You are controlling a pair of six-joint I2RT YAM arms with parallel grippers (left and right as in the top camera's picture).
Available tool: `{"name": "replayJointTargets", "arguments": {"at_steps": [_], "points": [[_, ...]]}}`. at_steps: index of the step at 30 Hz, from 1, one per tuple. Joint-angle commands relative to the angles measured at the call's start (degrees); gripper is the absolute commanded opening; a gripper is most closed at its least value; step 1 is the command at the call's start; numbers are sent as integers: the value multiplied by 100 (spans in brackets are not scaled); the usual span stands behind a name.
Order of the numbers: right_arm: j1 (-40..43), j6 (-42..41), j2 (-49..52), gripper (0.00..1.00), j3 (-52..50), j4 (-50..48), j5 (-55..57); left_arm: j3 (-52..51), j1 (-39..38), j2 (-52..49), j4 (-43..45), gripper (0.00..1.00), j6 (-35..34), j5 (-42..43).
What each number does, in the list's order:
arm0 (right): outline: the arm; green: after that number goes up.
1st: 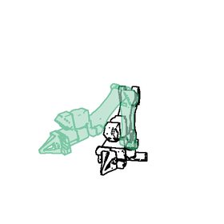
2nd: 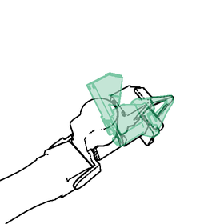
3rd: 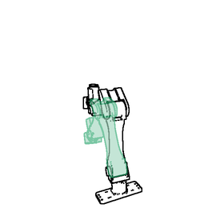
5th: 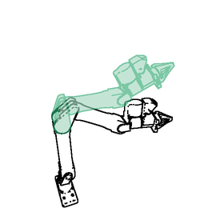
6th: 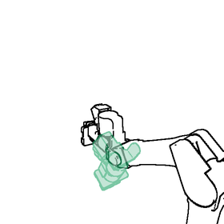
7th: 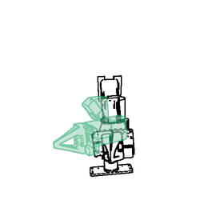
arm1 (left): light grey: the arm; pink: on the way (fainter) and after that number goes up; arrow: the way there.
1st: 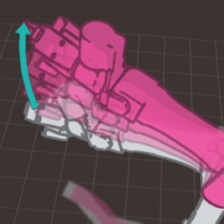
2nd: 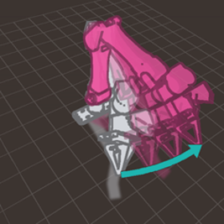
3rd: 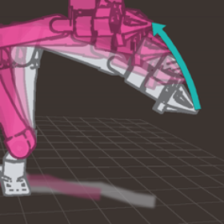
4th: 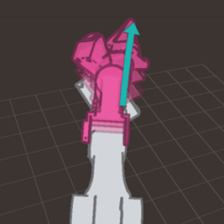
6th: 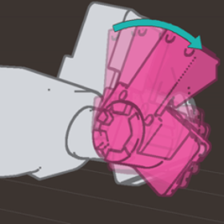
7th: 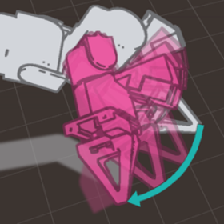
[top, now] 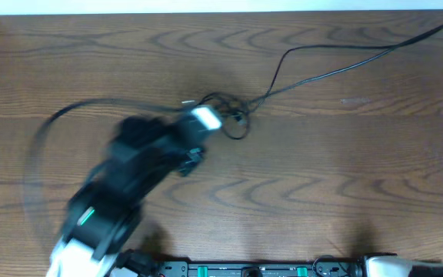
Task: Untangle cables
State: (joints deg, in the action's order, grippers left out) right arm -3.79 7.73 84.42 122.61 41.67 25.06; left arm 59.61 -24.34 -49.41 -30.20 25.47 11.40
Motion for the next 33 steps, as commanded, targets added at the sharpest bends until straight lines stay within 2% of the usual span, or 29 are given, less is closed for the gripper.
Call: {"name": "replayJointTargets", "arguments": {"at_steps": [1, 2, 3, 4, 6, 10, 14, 20, 23, 29, 33], "points": [[382, -404, 308, 11, 39, 205, 291, 26, 645, 1036, -26, 7, -57, -55], [474, -595, 391, 22, 39, 317, 291, 26, 807, 1298, -35, 8, -79, -55], [573, -835, 490, 47, 39, 461, 289, 26, 957, 1558, -46, 7, -79, -55], [621, -981, 549, 61, 39, 557, 289, 26, 1036, 1692, -61, 8, -76, -55], [708, -1390, 699, 99, 39, 833, 282, 26, 1200, 1971, -83, 7, -76, -55], [780, -1690, 990, 99, 39, 1355, -590, 26, 1342, 2146, -120, 8, -79, -55], [778, -1670, 1292, 99, 39, 1843, -2599, 24, 1340, 2070, -127, 7, -81, -55], [603, -343, 1784, 99, 39, 2704, -5908, 24, 1340, 1965, -107, 7, -232, -317], [345, 389, 1985, 99, 39, 3314, -6345, 24, 1340, 1950, -15, 7, -247, -664], [-514, 1746, 2212, 99, 39, 4166, -6293, 24, 1340, 1919, 678, 7, -284, -1255], [-1220, 2428, 2234, 99, 37, 4450, -5963, 24, 1340, 1838, 1095, 7, -376, -2234]]}}
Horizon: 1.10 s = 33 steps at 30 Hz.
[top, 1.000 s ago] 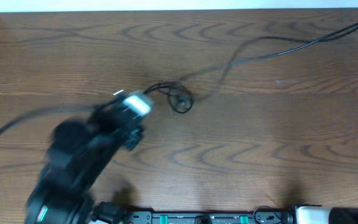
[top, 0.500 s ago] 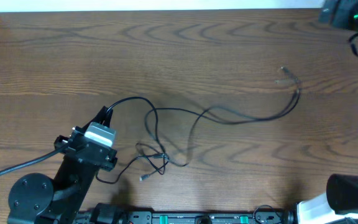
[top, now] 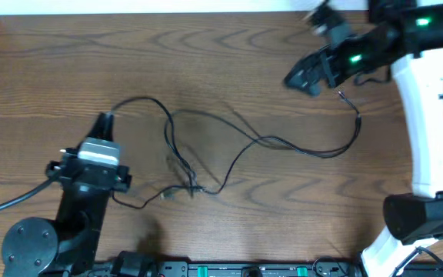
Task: Untangle cables
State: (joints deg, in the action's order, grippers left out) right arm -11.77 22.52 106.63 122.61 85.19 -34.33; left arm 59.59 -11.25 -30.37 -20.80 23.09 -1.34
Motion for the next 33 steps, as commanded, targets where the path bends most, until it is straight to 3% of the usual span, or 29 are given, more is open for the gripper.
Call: {"name": "replayJointTargets", "arguments": {"at_steps": [1, 6, 11, 13, 21, 33], "points": [[-573, 1034, 15, 99, 37, 131, 85, 26, 31, -103, 188, 7, -138, -1237], [-1445, 1534, 15, 99, 35, 282, 678, 26, 31, -424, 273, 8, -133, -2529], [-2177, 1952, 59, 99, 22, 308, 876, 28, 31, -750, 968, 7, -146, -2656], [-2378, 2002, 118, 99, 22, 262, 918, 28, 31, -782, 1272, 7, -527, -2612], [-2669, 1928, 636, 99, 22, -444, 1196, 33, 31, -756, 1292, 7, -1134, -1064], [-2636, 1471, 1032, 99, 22, -2892, 1786, 33, 31, -756, 1237, 8, -2135, 994]]}}
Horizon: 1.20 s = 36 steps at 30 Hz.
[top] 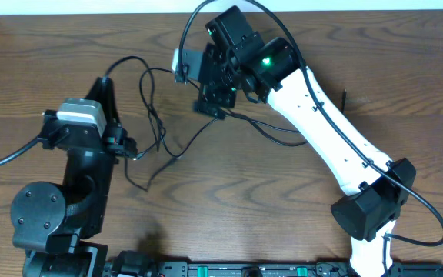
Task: Untangle cables
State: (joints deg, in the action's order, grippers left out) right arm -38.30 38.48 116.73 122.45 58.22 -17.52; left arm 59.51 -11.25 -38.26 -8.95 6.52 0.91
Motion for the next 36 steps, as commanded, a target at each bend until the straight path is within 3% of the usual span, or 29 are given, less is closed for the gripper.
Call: {"name": "replayJointTargets", "arguments": {"at_steps": [1, 12, 29, 30, 31, 33, 34, 36], "points": [[15, -186, 31, 99, 37, -343, 85, 42, 31, 33, 68, 7, -516, 901], [0, -1104, 63, 99, 37, -1318, 42, 42, 31, 33, 450, 8, -697, 1974], [-111, -1231, 636, 99, 37, -1252, -632, 42, 31, 33, 535, 8, -752, 2033], [-129, -1231, 658, 92, 37, -1266, -673, 42, 31, 33, 535, 7, -752, 2033], [-149, -1233, 671, 77, 37, -1296, -693, 42, 31, 33, 535, 8, -752, 2033], [-188, -1246, 693, 22, 37, -1366, -713, 42, 31, 33, 535, 8, -752, 2033], [-203, -1259, 695, 1, 37, -1397, -706, 42, 31, 33, 535, 7, -752, 2033], [-223, -1283, 695, 1, 37, -1440, -645, 42, 31, 33, 535, 7, -750, 2031]]}}
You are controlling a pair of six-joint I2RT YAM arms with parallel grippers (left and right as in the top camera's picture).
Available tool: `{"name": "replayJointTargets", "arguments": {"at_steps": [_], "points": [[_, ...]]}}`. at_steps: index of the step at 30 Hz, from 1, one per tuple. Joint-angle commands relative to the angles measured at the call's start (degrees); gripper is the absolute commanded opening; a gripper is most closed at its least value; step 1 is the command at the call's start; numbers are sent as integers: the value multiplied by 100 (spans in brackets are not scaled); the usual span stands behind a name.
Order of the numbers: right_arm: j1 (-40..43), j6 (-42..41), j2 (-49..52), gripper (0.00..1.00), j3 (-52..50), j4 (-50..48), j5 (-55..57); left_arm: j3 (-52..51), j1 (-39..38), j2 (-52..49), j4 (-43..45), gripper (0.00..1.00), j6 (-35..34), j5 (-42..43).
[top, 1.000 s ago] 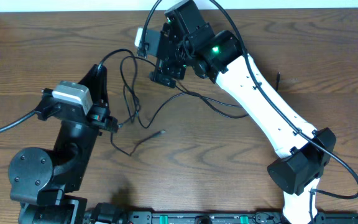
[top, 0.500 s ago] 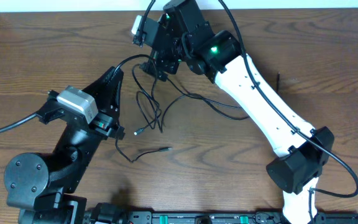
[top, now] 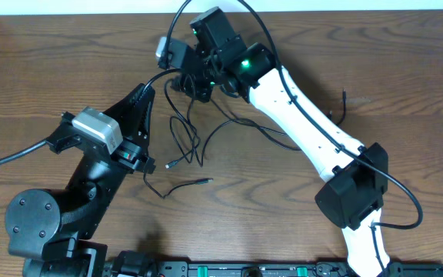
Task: Untangle cables
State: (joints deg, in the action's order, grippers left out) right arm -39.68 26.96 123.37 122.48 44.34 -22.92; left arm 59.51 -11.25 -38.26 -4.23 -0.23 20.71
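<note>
Thin black cables (top: 184, 132) lie in loose crossed loops at the table's middle, with two plug ends (top: 206, 181) lying free toward the front. My left gripper (top: 148, 86) points up-right from the black arm and looks shut on a strand that runs to the right gripper. At the far middle, the right gripper (top: 184, 83) on the white arm looks shut on the cables where several strands meet. The two grippers are close together. Another strand passes under the white arm to a free end (top: 343, 96) on the right.
The wooden table (top: 406, 61) shows a pale edge along the far side. The right arm's white links (top: 306, 131) cross the table diagonally from its base (top: 352, 196) at the front right. The left arm's base (top: 33, 223) stands at the front left.
The right gripper has moved left and toward the far edge. The left gripper has moved right, close to it. The loops have shifted, and two plug ends now lie toward the front.
First my left arm was a blur over a small tangle at the table's middle. Then it stood at the left with a cable at its fingertips, the right arm far right. Then the right gripper was on the cables at far middle; now both grippers meet there.
</note>
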Motion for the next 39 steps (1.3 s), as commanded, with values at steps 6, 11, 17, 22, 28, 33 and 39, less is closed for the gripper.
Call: {"name": "replayJointTargets", "arguments": {"at_steps": [6, 11, 17, 22, 28, 33, 39], "points": [[173, -1762, 26, 1, 37, -33, 4214, 42, 31, 33, 44, 8, -44, 31], [837, -2302, 26, 1, 37, 485, 7316, 42, 31, 33, 0, 7, 118, -85], [2028, -3038, 0, 1, 37, 1257, 8214, 42, 31, 33, -48, 8, 323, -962], [3119, -3799, 0, 1, 37, 1834, 7632, 42, 31, 33, -146, 8, 859, -3781], [4723, -4179, 0, 1, 37, 2135, 5442, 42, 31, 33, 232, 8, 1086, -8207], [5681, -4194, 0, 1, 37, 2269, 3558, 39, 31, 24, 326, 7, 1220, -8190], [6153, -4013, 0, 1, 37, 2378, 1491, 39, 28, 15, 125, 7, 1117, -7132]]}}
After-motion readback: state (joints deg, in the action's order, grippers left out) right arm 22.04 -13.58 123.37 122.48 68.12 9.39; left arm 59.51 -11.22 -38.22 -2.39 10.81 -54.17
